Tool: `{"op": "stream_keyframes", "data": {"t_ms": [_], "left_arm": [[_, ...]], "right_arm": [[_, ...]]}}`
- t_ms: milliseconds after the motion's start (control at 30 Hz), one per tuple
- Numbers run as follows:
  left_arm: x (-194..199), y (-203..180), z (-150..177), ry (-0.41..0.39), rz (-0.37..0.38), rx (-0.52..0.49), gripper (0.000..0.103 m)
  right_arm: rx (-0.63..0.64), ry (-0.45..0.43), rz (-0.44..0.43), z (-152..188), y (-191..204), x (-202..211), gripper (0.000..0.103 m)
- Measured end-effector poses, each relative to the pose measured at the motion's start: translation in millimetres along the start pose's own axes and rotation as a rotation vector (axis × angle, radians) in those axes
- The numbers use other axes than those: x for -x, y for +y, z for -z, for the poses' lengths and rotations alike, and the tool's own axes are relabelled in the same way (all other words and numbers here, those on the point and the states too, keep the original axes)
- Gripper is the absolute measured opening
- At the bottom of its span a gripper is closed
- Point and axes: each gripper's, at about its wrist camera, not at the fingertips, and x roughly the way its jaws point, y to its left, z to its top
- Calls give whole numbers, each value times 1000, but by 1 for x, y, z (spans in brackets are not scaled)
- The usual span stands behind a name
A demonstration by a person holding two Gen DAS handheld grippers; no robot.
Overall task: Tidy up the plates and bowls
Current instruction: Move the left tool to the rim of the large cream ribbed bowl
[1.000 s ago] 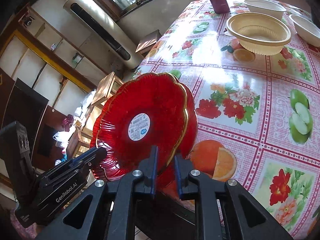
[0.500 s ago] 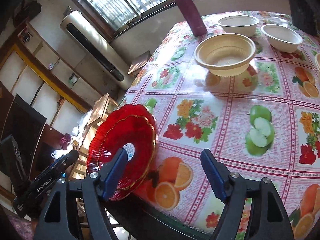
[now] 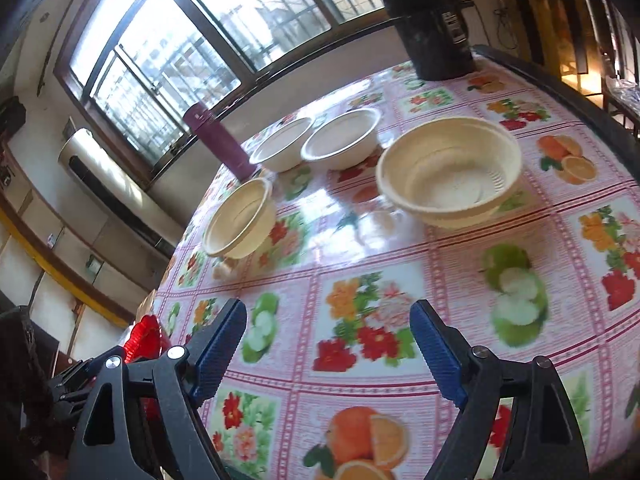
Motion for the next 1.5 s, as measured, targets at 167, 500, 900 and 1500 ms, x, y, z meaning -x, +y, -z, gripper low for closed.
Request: {"op": "stream_keyframes", "data": {"t_ms": [167,500,900,1500], "left_arm": [[-19,-51,-24,25,28,-83,76],[-48,-102,-60,5,37,-115,76],[-63,-130,-90,-82,45,-115,77],[-93,-156,-125,-147,77,-75,101]], "right_arm": [[-60,-64,61,-27,-58,25,86],[-113,-120,46,-60,-110,36,92],[-82,-157,-30,-86,-108,7,103],[-105,-198,-56,-94,-126,-8,103]]}}
